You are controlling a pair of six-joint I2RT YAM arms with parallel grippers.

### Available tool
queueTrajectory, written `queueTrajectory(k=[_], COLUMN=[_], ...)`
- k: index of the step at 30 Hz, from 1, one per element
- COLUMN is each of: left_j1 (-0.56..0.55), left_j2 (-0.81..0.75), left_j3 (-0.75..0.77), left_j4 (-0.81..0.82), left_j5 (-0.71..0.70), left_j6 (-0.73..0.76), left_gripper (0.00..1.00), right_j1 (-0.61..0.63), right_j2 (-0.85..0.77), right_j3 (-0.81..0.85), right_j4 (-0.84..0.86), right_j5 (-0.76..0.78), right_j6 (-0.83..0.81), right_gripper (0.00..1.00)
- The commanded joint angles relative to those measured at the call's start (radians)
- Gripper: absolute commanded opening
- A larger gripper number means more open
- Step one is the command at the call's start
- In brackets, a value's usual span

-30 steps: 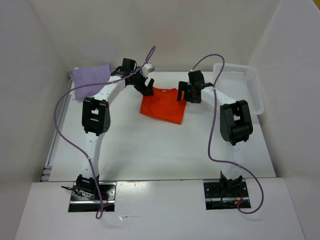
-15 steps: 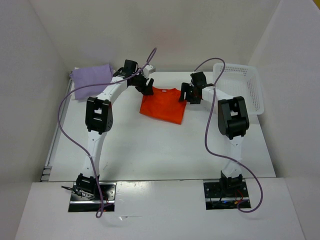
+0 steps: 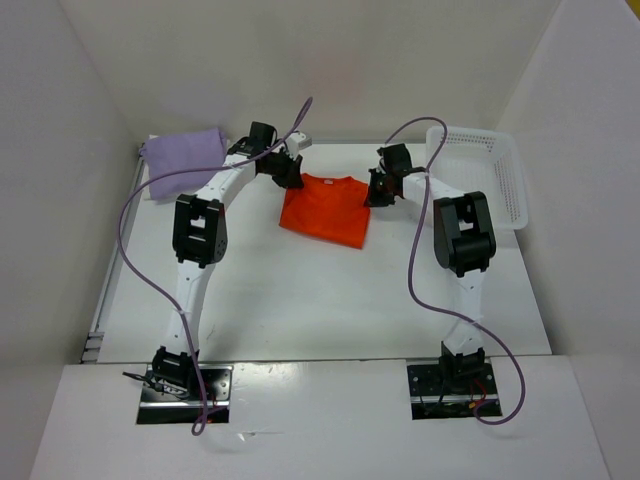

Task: Fold and stack the t-shirts
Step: Fold the long partially folded tshirt into a neat square

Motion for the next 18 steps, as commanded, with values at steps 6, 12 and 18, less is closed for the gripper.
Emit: queueTrajectory(k=[6,12,18], left_j1=[0.001,0.001,0.012], left_j2=[-0.047,-0.140,-0.212], left_j3=[0.015,-0.019,-0.038], left_j4=[0.018,0.018,-0.003], left_j5=[0.085,0.045,0.013], left_j6=[-0.071,-0.082,-0.111], left_gripper=[0.00,0.00,0.00], right_j1=[0.009,0.019,0.058], right_j2=[-0.072,-0.129,-0.150], right_j3=[0.063,0.093,0.155], right_j4=[-0.039,-0.073,-0.093], right_j5=[-0.006,0.017,0.026], right_j6=[-0.032,-0.042,-0.061], right_gripper=[0.00,0.00,0.00])
